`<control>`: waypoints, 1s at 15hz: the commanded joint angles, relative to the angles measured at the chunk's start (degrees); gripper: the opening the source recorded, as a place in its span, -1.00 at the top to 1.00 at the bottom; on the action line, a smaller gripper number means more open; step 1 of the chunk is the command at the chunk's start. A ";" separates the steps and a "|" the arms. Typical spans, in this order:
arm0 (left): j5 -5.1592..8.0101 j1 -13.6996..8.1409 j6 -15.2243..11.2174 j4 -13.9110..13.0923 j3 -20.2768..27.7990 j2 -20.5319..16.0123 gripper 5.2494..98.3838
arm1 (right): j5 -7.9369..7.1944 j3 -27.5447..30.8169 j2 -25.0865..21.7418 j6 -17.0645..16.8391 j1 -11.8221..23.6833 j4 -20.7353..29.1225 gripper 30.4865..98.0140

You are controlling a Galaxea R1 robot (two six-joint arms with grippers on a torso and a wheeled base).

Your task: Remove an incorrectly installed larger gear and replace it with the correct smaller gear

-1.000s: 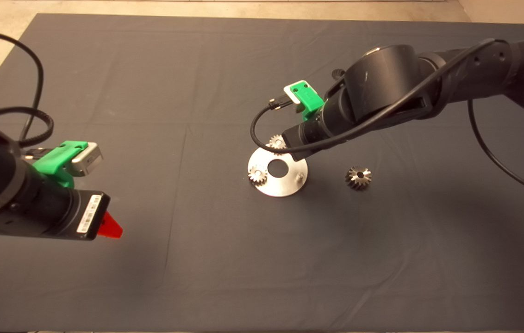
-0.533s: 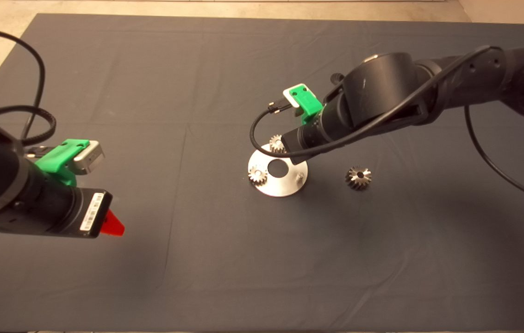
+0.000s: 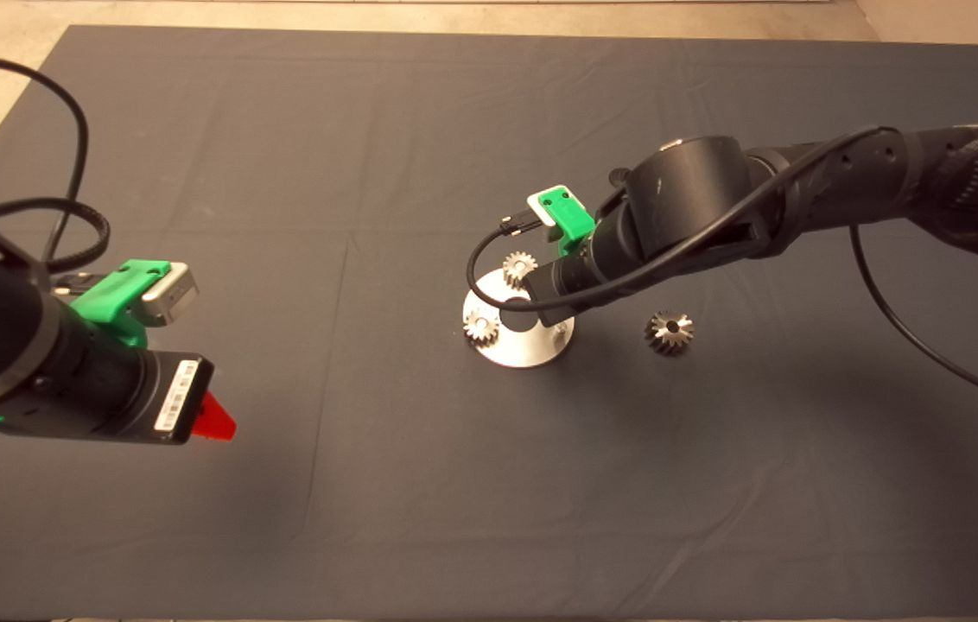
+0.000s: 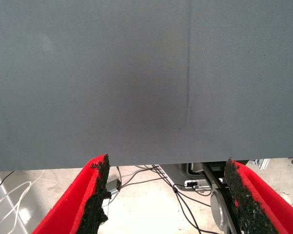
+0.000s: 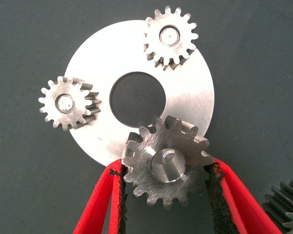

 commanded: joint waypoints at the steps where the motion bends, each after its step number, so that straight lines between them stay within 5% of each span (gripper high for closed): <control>1: 6.11 0.65 -0.39 1.12 0.24 0.11 -0.16 | -7.13 -0.68 0.45 -0.52 0.53 -2.51 0.89; 15: 6.11 1.27 -1.09 1.92 0.77 0.04 -0.16 | -7.13 0.18 -0.76 -0.52 -2.46 -5.93 0.89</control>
